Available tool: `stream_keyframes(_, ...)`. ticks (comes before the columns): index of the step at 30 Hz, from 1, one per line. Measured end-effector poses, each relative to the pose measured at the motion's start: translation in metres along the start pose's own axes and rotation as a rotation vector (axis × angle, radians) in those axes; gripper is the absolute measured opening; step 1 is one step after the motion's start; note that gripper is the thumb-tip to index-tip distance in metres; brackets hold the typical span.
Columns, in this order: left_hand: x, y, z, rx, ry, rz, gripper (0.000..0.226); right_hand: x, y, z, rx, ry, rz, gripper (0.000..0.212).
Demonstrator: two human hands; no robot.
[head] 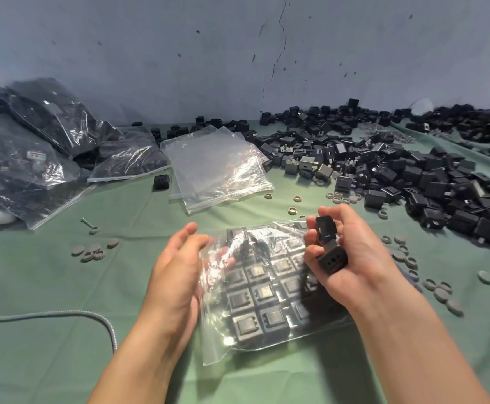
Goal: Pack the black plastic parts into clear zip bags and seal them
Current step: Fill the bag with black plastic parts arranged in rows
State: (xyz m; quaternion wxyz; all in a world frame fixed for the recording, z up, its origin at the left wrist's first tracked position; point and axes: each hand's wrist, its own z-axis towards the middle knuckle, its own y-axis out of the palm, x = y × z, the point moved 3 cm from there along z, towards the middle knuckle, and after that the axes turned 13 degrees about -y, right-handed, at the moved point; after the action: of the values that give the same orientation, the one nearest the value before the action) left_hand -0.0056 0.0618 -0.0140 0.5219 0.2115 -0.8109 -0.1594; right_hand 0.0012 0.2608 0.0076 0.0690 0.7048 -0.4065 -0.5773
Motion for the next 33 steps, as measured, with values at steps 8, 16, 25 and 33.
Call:
stream_keyframes(8,-0.004,0.015,0.004,-0.118,-0.061,0.101,0.025,0.000,0.000,0.000,0.013,-0.008,-0.008,0.012)
stream_keyframes(16,0.001,0.014,0.001,-0.172,-0.131,0.064,0.027,-0.002,-0.002,0.000,0.021,-0.006,-0.019,0.015)
stream_keyframes(25,0.004,0.015,-0.001,-0.178,-0.187,0.111,0.029,-0.001,-0.002,0.000,0.012,-0.003,-0.022,0.018)
stream_keyframes(33,0.004,0.018,-0.002,-0.223,-0.242,0.057,0.031,0.000,-0.003,-0.001,0.001,-0.003,-0.011,0.019)
